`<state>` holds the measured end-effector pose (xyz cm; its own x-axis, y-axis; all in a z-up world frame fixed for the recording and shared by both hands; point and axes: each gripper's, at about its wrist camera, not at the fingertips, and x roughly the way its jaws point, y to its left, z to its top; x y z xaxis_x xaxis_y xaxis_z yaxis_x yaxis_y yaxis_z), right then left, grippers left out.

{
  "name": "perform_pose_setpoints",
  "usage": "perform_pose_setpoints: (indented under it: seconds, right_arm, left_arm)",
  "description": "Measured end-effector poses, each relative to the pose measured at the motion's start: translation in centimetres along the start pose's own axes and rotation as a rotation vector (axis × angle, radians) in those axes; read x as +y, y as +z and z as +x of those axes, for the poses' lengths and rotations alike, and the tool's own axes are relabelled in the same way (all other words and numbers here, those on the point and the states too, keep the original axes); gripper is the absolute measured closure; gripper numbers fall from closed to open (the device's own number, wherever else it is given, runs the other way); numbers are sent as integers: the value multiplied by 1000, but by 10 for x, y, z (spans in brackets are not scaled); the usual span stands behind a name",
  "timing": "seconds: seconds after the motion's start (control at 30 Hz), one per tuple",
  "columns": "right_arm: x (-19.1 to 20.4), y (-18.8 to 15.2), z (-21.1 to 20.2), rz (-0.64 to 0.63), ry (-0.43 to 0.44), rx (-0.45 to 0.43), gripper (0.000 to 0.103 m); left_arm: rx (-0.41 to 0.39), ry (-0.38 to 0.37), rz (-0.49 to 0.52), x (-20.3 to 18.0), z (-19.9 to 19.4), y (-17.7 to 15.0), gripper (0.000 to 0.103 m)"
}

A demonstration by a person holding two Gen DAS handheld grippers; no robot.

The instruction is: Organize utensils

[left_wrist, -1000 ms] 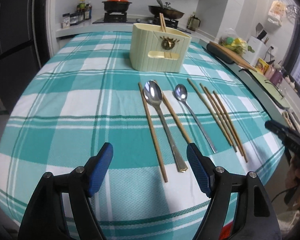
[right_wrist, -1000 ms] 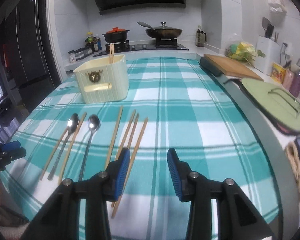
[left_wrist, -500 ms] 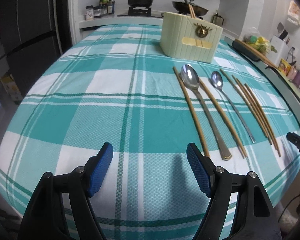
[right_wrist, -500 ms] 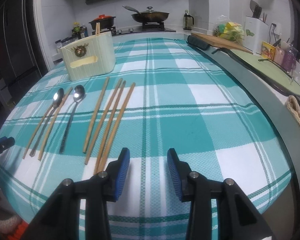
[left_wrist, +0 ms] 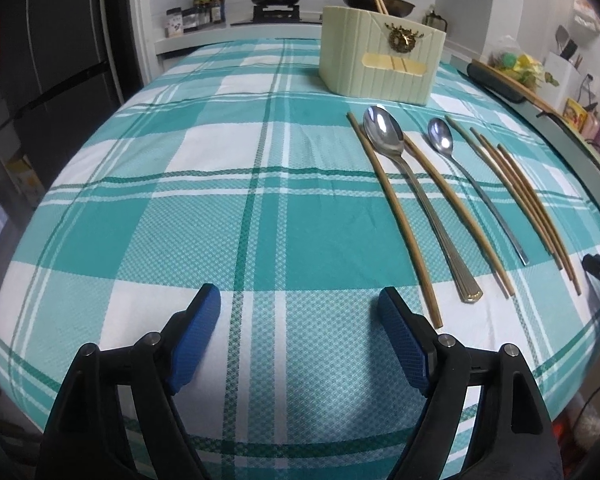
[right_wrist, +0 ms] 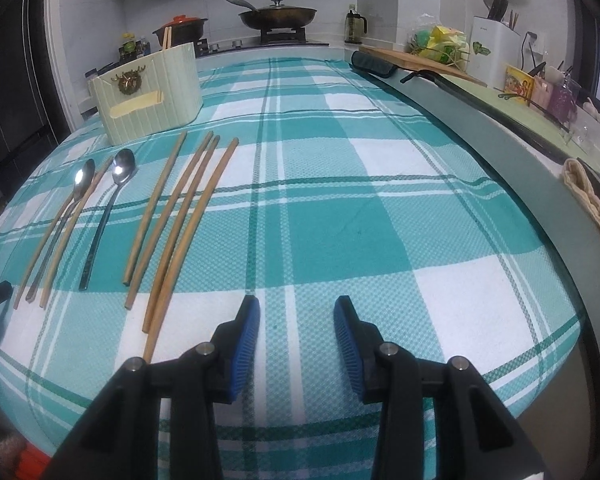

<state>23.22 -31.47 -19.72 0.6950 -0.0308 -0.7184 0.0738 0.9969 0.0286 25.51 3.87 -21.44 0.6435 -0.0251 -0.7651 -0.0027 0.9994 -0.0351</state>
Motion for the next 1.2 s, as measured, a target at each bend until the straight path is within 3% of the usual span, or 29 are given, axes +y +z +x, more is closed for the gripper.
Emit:
perform_pose_setpoints:
  seconds: [0.33,0.63,0.83,1.0,1.2]
  right_arm:
    - [-1,0,0,-2,14,5,62]
    - [8,2,5,-33,51,33,33]
    - [5,1,3,10,63,5,33]
    - [-5,7,-2,88,86,-12,38]
    - [0,22,2,55,111,-1,65]
  left_arm:
    - [20,-3,19,-4,2,1,10]
    - [32,-34,0,-3,2,3,6]
    - [20,-92,-97,13,-11,9,6]
    - [-15,-103,-87,11,-20,28,6]
    - [14,-100,-79,0,-1,53,6]
